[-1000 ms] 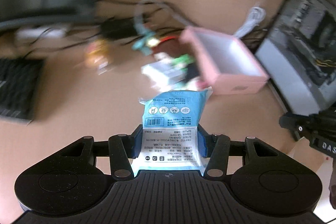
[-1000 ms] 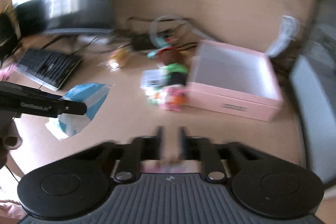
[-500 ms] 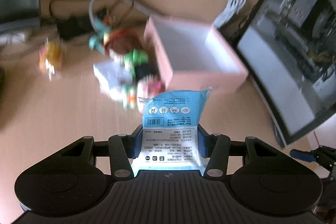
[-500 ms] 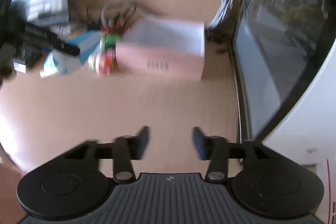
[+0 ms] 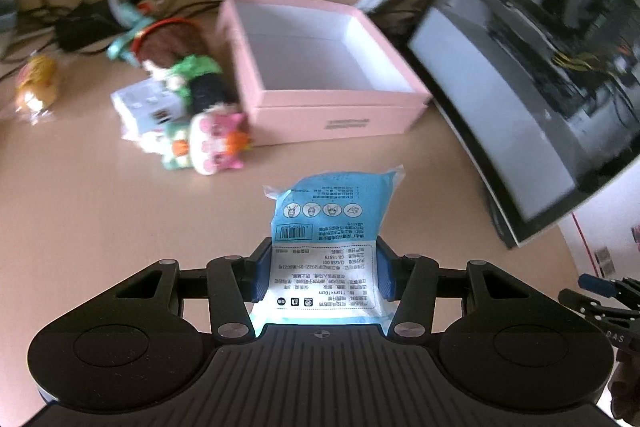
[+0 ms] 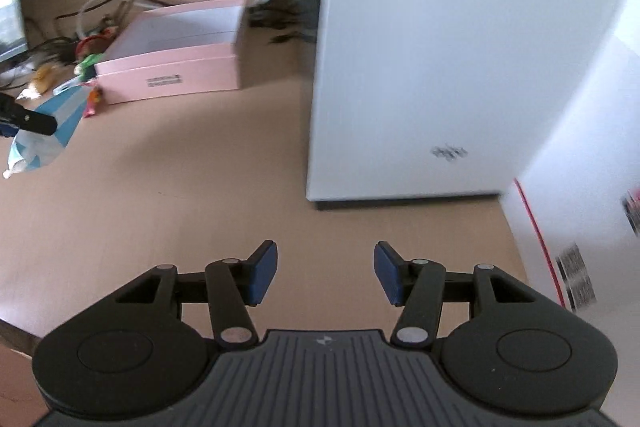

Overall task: Organize objects
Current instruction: 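Carry the wipe pack with the left gripper while the right tool reaches toward the floor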

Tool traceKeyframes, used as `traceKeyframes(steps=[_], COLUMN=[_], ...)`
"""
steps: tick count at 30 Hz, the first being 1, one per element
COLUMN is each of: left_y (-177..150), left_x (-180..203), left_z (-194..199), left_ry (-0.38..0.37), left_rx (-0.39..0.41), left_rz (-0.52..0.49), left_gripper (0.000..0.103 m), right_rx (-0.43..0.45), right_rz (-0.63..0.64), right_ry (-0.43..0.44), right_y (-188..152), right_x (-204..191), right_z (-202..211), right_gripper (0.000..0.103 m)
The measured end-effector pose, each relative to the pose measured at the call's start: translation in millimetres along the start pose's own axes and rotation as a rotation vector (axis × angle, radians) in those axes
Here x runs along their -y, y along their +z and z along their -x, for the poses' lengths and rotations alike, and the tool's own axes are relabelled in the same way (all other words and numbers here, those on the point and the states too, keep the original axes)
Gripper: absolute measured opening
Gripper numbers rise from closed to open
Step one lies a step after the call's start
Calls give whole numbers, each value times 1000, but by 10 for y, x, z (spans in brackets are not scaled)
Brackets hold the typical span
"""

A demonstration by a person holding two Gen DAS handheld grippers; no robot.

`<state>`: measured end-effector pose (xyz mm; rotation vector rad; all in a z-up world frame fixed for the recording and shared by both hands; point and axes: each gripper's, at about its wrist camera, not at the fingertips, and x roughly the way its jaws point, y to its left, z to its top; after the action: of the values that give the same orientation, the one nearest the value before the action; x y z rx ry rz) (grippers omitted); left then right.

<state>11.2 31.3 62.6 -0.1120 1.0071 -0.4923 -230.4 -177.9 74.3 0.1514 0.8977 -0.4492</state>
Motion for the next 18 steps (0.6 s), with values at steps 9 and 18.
traceKeyframes(steps=[9, 18], left_y=[-269, -1272], left_x=[-28, -123], left_z=[167, 1238], left_ry=[-43, 134], left_rx=[23, 194], left_rz=[-65, 136], left_gripper=[54, 54], right_rx=[9, 23], right_rz=[-109, 65], right_ry=[15, 375], right_y=[-383, -832], right_x=[-321, -827], right_z=[190, 177], right_gripper=[54, 55])
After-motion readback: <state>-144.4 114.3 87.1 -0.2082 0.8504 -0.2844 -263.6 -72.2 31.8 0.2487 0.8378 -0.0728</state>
